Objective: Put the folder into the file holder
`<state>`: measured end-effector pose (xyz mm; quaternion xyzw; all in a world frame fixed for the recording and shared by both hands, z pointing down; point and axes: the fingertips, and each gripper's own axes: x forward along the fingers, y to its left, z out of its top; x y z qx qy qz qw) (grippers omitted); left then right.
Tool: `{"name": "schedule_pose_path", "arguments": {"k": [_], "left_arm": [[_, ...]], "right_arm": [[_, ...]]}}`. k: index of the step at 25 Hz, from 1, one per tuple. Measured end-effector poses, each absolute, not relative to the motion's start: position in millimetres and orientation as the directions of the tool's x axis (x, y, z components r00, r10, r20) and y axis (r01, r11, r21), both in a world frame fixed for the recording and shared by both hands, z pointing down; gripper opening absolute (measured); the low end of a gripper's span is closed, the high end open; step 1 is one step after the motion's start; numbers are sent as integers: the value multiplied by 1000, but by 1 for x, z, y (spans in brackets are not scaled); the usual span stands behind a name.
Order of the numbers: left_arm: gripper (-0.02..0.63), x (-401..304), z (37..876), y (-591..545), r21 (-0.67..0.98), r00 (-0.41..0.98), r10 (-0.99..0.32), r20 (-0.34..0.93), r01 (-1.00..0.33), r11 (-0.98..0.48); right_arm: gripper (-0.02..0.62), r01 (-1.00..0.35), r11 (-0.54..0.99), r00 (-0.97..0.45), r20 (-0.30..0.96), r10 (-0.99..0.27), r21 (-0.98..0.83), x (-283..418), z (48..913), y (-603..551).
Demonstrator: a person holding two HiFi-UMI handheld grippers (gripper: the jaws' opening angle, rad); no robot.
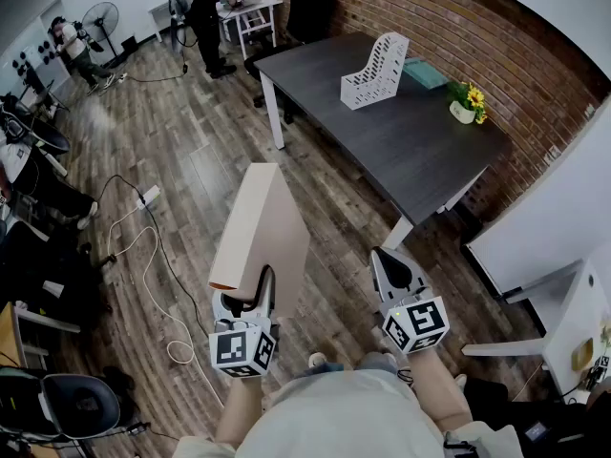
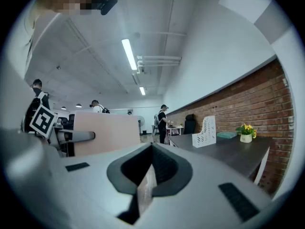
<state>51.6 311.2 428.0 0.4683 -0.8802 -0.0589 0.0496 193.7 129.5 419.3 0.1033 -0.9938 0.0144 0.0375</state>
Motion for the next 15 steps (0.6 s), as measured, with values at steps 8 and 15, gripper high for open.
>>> {"name": "schedule_pose_path", "arguments": {"k": [8,15], "left_arm": [[273,99,418,337,149,-616,-788,8,-778,610],[273,120,412,341,179,-642,-766,6,-753,633]], "right_arm": [[-5,-150,988,-987,56,-148,-29,237,414,148],[-5,-130,991,-991,49,-128,-39,256,408,150]]}}
